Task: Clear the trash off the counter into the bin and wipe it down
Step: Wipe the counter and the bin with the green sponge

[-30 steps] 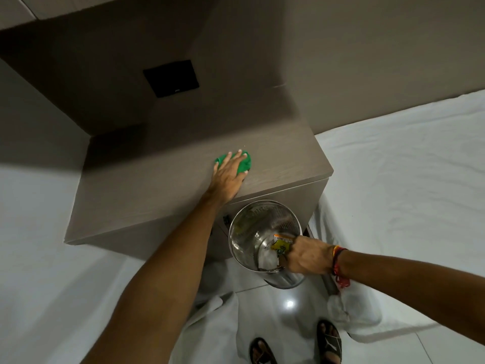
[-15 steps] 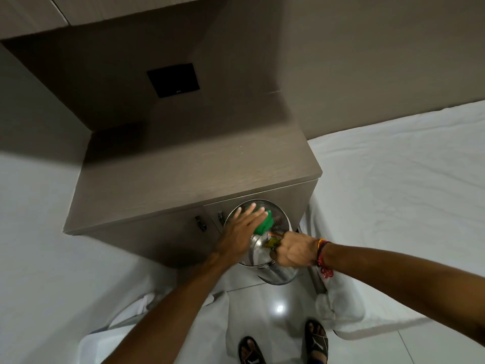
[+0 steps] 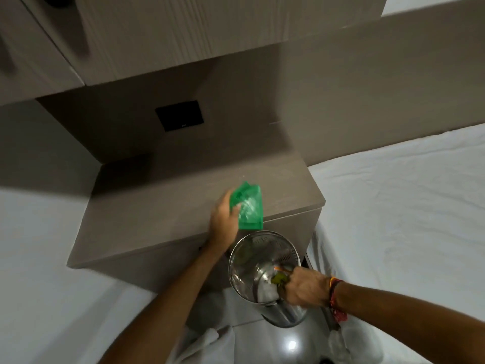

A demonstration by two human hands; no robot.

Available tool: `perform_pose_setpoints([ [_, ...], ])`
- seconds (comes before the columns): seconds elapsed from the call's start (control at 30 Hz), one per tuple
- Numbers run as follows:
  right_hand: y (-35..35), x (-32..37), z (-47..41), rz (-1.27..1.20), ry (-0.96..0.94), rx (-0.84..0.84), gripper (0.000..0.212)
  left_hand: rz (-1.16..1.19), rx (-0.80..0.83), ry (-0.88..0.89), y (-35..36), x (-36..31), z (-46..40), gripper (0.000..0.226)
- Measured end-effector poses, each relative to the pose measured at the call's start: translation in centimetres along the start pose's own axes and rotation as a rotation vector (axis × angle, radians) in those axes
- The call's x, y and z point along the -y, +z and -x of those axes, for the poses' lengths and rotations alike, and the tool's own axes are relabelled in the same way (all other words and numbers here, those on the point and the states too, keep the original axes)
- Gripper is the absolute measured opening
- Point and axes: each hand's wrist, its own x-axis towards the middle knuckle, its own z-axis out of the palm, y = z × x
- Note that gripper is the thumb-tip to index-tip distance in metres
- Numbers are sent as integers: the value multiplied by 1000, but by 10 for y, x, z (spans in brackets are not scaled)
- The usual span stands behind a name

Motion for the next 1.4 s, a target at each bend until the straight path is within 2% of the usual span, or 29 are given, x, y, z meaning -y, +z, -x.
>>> perform_pose_setpoints([
  [0.1, 1, -5, 3, -90, 67, 36, 10, -138, -261, -67, -26, -8, -69, 48],
  [0.17, 4, -10, 6, -233, 111, 49, 12, -268, -268, -92, -36, -2, -108, 50],
  [0.2, 6, -10, 5, -258, 82, 24, 12, -296, -238, -121, -37, 2, -121, 48],
  [0.27, 15, -12, 1, -132, 25, 4, 17, -232, -155, -226, -24, 6, -142, 40],
  [0.33, 28, -12, 1, -65, 31, -13, 19, -220, 64, -280, 6, 6, -154, 43],
  [0.4, 35, -12, 0, -60, 20, -27, 15, -357, 315, -230, 32, 1, -160, 53],
  [0.53, 41, -16, 1, -76, 0, -81, 26, -450, 408, -151, 44, -3, -170, 57],
  [0.67, 42, -18, 6, -64, 15, -200, 38, -407, 353, -135, 46, 5, -137, 58],
  [0.8, 33, -22, 13, -30, -34, -163, 12, -367, 353, -31, 54, 4, -86, 60],
  [0.93, 20, -25, 19, -12, -45, -171, 16, -370, 363, 152, 64, 1, -30, 62],
  [1.03, 13, -23, 22, 3, -11, -222, 18, -296, 364, 229, 68, 5, 17, 71],
  [1.1, 8, -21, 23, -13, 14, -261, 12, -207, 339, 239, 66, 14, 47, 84],
  [1.17, 9, -18, 24, -20, 46, -311, 23, -147, 283, 226, 64, 23, 78, 86],
  [1.2, 8, -18, 25, -8, 72, -301, 26, -127, 274, 214, 65, 27, 89, 83],
  [1.27, 3, -13, 28, -7, 76, -245, 16, -135, 295, 180, 68, 32, 109, 75],
  [1.33, 0, -7, 31, -29, 76, -196, 6, -198, 351, 162, 70, 32, 124, 75],
  [1.4, -5, -2, 32, -51, 80, -144, 7, -252, 411, 181, 70, 30, 133, 75],
])
